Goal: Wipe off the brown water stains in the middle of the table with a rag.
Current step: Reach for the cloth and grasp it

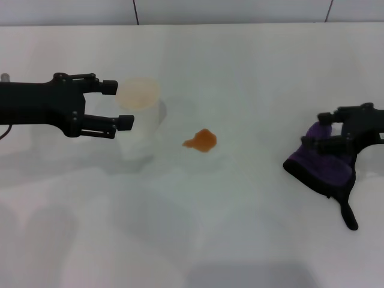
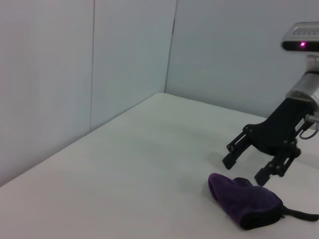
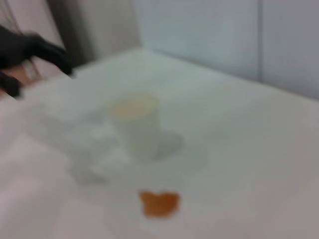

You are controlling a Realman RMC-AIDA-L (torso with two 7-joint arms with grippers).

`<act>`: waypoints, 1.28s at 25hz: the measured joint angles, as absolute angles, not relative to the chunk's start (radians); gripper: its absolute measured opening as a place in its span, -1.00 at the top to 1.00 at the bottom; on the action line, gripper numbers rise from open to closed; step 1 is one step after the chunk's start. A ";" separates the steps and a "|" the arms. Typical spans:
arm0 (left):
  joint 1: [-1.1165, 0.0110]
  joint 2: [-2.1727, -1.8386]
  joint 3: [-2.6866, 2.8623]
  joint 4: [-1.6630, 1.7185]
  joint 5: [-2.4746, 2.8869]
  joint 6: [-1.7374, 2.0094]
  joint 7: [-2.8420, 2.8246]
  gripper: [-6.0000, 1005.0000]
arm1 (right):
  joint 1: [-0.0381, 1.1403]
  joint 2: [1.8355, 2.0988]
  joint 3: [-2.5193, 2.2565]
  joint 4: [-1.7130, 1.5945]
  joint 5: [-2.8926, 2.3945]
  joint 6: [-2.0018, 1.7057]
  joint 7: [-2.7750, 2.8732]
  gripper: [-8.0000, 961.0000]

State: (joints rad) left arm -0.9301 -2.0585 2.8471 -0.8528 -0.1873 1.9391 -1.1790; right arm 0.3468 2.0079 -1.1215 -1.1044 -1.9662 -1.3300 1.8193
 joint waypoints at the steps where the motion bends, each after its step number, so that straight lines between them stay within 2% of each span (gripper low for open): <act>1: -0.931 -2.059 2.847 -0.853 -0.187 1.939 -1.180 -0.75 | 0.348 2.008 -1.124 -1.117 -2.000 -1.323 1.848 -0.53; 15: -0.936 -2.069 2.847 -0.853 -0.190 1.939 -1.191 -0.75 | 0.362 2.009 -1.166 -1.280 -2.229 -1.401 2.071 -0.53; 32: -0.936 -2.073 2.847 -0.852 -0.202 1.935 -1.189 -0.75 | 0.402 2.011 -1.286 -1.289 -2.310 -1.373 2.154 -0.53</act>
